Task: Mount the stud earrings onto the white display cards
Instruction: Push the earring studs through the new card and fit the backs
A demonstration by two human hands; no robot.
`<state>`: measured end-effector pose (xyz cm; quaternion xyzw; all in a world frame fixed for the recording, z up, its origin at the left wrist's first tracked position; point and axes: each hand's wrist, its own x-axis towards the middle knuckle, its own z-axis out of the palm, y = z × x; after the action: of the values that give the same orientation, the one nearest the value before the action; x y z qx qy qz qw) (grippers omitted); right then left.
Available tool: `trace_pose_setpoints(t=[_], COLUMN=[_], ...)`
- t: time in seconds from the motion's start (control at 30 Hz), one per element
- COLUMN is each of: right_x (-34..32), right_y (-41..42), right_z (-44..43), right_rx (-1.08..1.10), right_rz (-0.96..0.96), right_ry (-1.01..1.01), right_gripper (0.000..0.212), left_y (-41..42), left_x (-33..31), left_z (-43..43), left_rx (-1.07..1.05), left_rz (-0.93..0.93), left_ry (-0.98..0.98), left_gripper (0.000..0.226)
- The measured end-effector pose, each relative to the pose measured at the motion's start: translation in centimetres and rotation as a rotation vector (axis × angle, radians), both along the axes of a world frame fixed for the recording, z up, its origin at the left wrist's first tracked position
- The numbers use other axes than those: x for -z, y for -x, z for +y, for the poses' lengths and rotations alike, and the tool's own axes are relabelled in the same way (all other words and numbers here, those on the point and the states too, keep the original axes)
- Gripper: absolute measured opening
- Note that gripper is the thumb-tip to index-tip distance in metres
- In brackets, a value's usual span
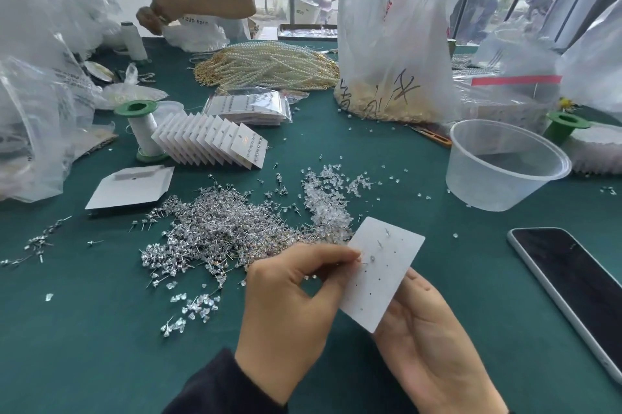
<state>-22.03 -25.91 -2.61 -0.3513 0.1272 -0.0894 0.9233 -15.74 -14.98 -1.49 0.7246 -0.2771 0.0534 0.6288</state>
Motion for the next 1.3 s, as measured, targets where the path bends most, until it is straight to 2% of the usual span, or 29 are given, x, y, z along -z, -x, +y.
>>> trace_pose_setpoints(t=[0.1,0.17,0.27,0.37,0.57,0.73,0.83,0.9,1.23,1.3], right_x=[0.0,-0.1,-0.3,-0.4,-0.2,-0.1,-0.1,-0.2,-0.2,-0.3], right_y=[0.1,0.1,0.2,0.2,-0.1,-0.3,-0.3,-0.4,-0.5,-0.5], right_z=[0.0,0.0,0.0,0.2,0.3,0.4,0.4,0.4,0.4,0.4], right_rx=[0.017,0.02,0.044,0.061,0.086,0.172,0.22,0.225,0.199,0.195], right_rz=[0.017,0.022,0.041,0.05,0.071,0.098,0.136,0.141,0.066,0.043], right_ry=[0.006,0.028,0.047,0.055,0.052,0.012,-0.003,-0.002,-0.035,-0.062], right_gripper=[0.064,0.053,0.029,0.025,0.033,0.023,0.015,0.016,0.025,0.045], left_y=[0.0,0.1,0.2,0.3,0.2,0.9,1.7,1.9,0.8,0.8], left_x=[0.1,0.0,0.0,0.2,0.6,1.1,0.9,0.8,1.6,1.4], left_z=[0.1,0.1,0.3,0.4,0.3,-0.2,-0.5,-0.6,0.0,0.0], left_rx=[-0.056,-0.086,-0.096,-0.093,-0.098,-0.076,-0.033,-0.036,0.024,0.026], left_rz=[-0.216,-0.343,-0.459,-0.54,-0.561,-0.601,-0.531,-0.516,-0.528,-0.528], left_ry=[-0.089,-0.151,-0.212,-0.262,-0.319,-0.407,-0.449,-0.456,-0.366,-0.344], left_gripper=[0.016,0.015,0.014,0.014,0.02,0.027,0.057,0.064,0.043,0.044])
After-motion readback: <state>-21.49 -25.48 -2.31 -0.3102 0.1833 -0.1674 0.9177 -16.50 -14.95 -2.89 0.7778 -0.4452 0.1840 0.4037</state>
